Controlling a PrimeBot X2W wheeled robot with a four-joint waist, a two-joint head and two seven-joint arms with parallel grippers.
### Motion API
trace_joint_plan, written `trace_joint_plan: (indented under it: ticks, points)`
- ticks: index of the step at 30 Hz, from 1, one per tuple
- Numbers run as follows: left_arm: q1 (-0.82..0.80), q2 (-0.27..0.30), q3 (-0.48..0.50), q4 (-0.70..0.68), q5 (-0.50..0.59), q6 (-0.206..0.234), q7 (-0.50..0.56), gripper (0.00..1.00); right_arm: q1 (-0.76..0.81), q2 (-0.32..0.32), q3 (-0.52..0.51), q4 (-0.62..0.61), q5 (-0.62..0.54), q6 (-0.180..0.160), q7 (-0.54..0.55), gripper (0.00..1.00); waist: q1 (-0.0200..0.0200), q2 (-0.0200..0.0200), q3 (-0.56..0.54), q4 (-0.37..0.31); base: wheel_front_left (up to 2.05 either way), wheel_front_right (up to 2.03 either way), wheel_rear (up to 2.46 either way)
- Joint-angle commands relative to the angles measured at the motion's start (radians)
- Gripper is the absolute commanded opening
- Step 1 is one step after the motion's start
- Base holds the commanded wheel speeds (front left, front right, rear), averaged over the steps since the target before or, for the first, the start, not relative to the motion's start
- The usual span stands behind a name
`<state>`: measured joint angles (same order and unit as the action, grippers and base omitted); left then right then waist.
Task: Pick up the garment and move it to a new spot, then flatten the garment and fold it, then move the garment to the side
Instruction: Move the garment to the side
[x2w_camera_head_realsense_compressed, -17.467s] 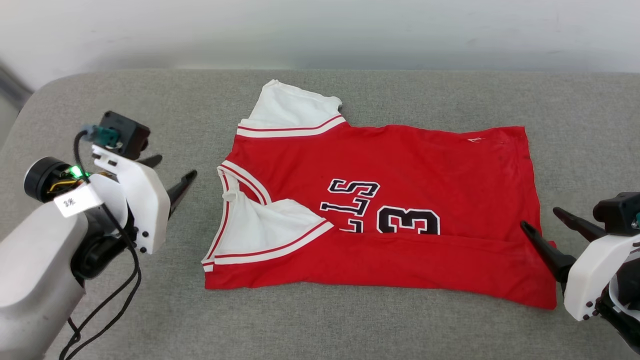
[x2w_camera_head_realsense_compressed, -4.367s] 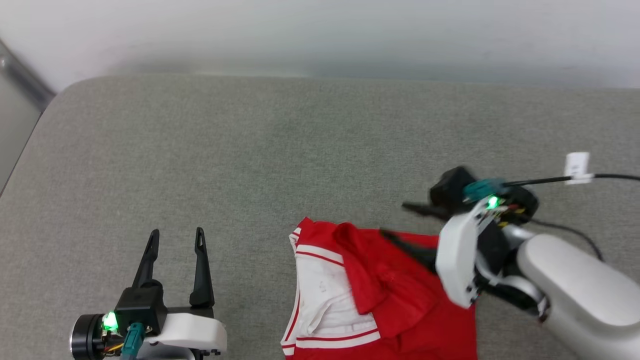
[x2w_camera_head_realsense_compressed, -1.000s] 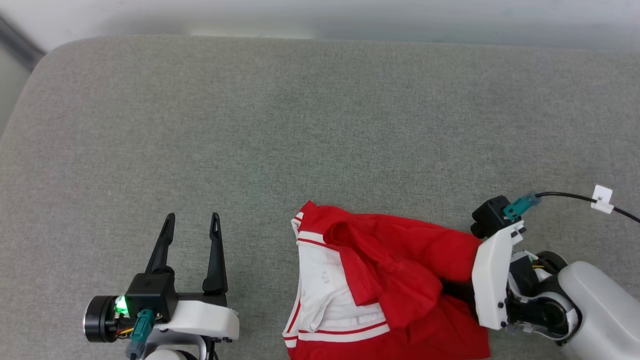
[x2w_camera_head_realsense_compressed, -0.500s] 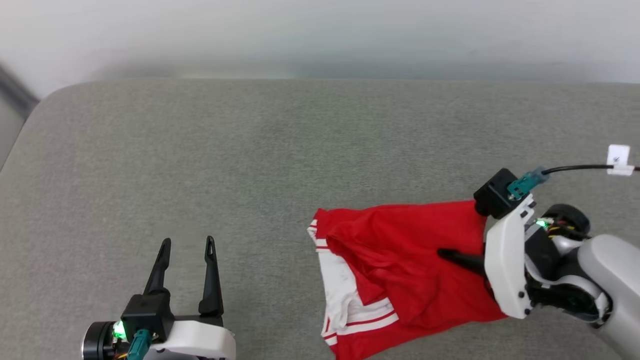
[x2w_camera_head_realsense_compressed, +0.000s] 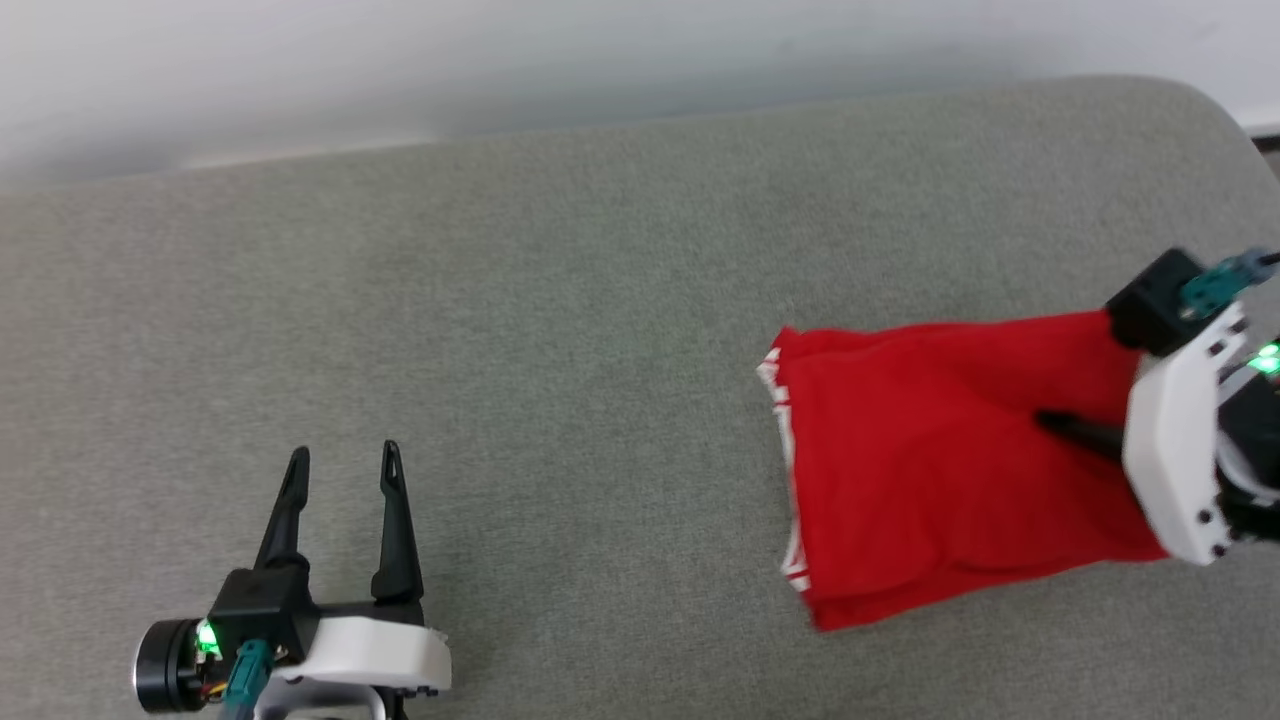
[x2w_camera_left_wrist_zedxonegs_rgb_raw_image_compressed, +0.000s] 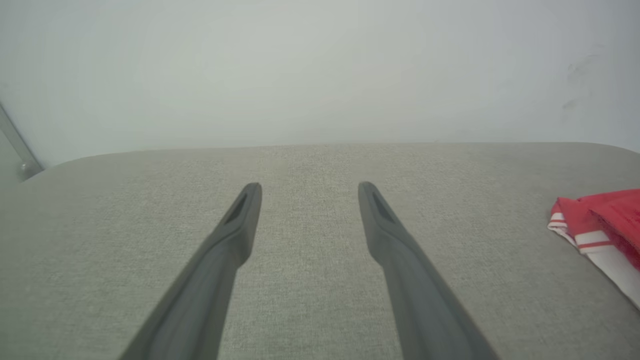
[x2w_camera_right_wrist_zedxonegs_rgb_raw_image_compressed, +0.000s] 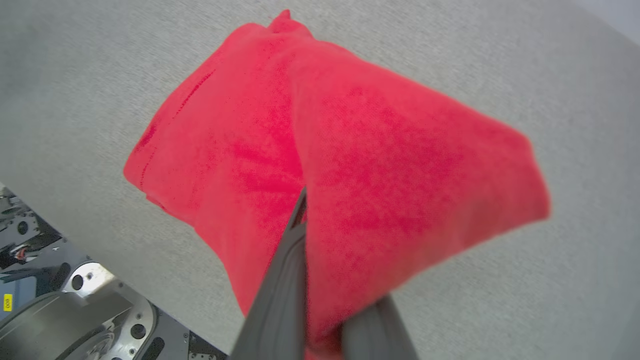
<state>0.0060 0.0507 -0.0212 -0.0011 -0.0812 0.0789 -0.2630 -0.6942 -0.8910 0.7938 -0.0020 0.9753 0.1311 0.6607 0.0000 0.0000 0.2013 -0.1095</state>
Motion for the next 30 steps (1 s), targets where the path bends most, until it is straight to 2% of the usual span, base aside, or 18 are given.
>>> trace_joint_plan:
  ticks: [1, 8, 16, 18, 19, 22, 26, 27, 28, 29, 30]
  points:
    - [-0.018, -0.001, 0.003, -0.004, 0.009, -0.005, -0.002, 1.00, -0.022, -0.015, -0.009, 0.010, -0.018, -0.001, -0.006, 0.00, 0.0000, 0.0000, 0.043, -0.033, 0.00, 0.00, 0.00]
    - [-0.082, -0.001, 0.004, -0.020, 0.031, -0.027, -0.002, 1.00, -0.077, -0.096, -0.066, 0.154, -0.123, -0.001, -0.037, 0.00, 0.0000, 0.0000, 0.143, -0.036, 0.00, 0.00, 0.00]
    - [-0.149, -0.001, -0.004, -0.052, 0.053, -0.046, -0.002, 1.00, -0.123, -0.138, -0.191, 0.373, -0.212, -0.001, -0.071, 0.00, 0.0000, 0.0000, 0.255, -0.008, 0.00, 0.00, 0.00]
    - [-0.162, 0.002, -0.004, -0.056, 0.059, -0.050, -0.002, 1.00, -0.132, -0.132, -0.220, 0.425, -0.227, -0.001, -0.080, 0.00, 0.0000, 0.0000, 0.277, -0.004, 0.00, 0.00, 0.00]
    - [-0.176, 0.009, -0.001, -0.064, 0.062, -0.052, -0.002, 1.00, -0.154, -0.113, -0.267, 0.499, -0.246, -0.001, -0.096, 0.00, 0.0000, 0.0000, 0.304, 0.000, 0.00, 0.00, 0.00]
    - [-0.182, 0.013, 0.003, -0.071, 0.067, -0.055, -0.002, 1.00, -0.169, -0.097, -0.303, 0.561, -0.293, -0.001, -0.115, 0.00, 0.0000, 0.0000, 0.323, 0.001, 0.00, 0.00, 0.00]
    - [-0.189, 0.014, 0.005, -0.071, 0.071, -0.056, -0.002, 1.00, -0.167, -0.042, -0.360, 0.636, -0.327, -0.001, -0.152, 0.00, 0.0000, 0.0000, 0.328, 0.001, 0.00, 0.00, 0.00]
    - [-0.188, 0.014, 0.005, -0.069, 0.070, -0.055, -0.002, 1.00, -0.163, -0.030, -0.369, 0.651, -0.341, -0.001, -0.159, 0.24, 0.0000, 0.0000, 0.325, 0.000, 0.00, 0.00, 0.00]
    - [-0.185, 0.013, 0.005, -0.066, 0.068, -0.053, -0.002, 1.00, -0.155, -0.016, -0.376, 0.670, -0.356, -0.001, -0.158, 0.40, 0.0000, 0.0000, 0.318, -0.003, 0.00, 0.00, 0.00]
    - [-0.180, 0.013, 0.005, -0.062, 0.067, -0.052, -0.002, 1.00, -0.150, -0.005, -0.387, 0.683, -0.368, -0.001, -0.161, 1.00, 0.0000, 0.0000, 0.309, -0.004, 0.00, 0.00, 0.00]
    - [-0.174, 0.012, 0.003, -0.057, 0.066, -0.051, -0.002, 1.00, -0.146, 0.005, -0.395, 0.693, -0.383, -0.001, -0.169, 1.00, 0.0000, 0.0000, 0.298, -0.004, 0.00, 0.00, 0.00]
